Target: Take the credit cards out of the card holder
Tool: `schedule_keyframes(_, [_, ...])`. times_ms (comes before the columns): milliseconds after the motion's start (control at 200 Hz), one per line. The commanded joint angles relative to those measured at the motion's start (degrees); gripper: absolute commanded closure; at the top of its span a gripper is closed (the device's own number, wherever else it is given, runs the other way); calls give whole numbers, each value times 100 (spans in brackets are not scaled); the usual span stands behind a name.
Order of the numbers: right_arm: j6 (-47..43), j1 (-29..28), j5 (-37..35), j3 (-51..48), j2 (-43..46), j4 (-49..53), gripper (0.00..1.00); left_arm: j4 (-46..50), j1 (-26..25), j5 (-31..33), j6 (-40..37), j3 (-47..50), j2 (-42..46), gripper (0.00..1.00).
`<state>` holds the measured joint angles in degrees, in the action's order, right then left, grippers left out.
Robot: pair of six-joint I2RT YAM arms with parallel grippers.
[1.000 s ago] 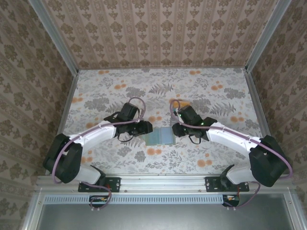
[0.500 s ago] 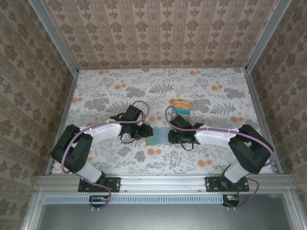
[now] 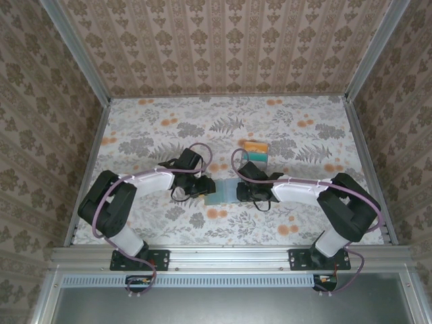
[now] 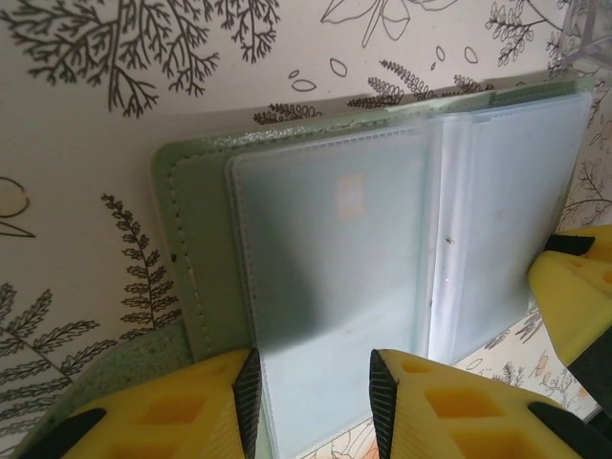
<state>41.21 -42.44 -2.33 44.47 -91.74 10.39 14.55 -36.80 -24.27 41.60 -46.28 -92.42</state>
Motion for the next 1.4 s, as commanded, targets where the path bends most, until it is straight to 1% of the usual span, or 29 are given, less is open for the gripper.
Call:
schedule_keyframes(0, [142,-54,-76,67,-213,50,75,27,-61,-167,-183,-198,-92,62])
schedule_keyframes(370, [136,-71,-35,176,-322,110,75,-119,-177,-342,-276,-474,-132,62])
schedule_keyframes(525, [133,-69,-66,176,-313,146,74,102,-162,-136,-269,-456,-42,62])
schedule_keyframes(600, [143,-72,-75,183,-306,145,74,339,-154,74,-257,-428,36,62])
schedule_keyframes(840, [168,-76,-75,185,-352,145,74,709,-81,373,-200,-215,164,62])
schedule_keyframes(1395, [177,-80,-67,202,-397,146,74,792,-81,321,-303,-334,-210,62])
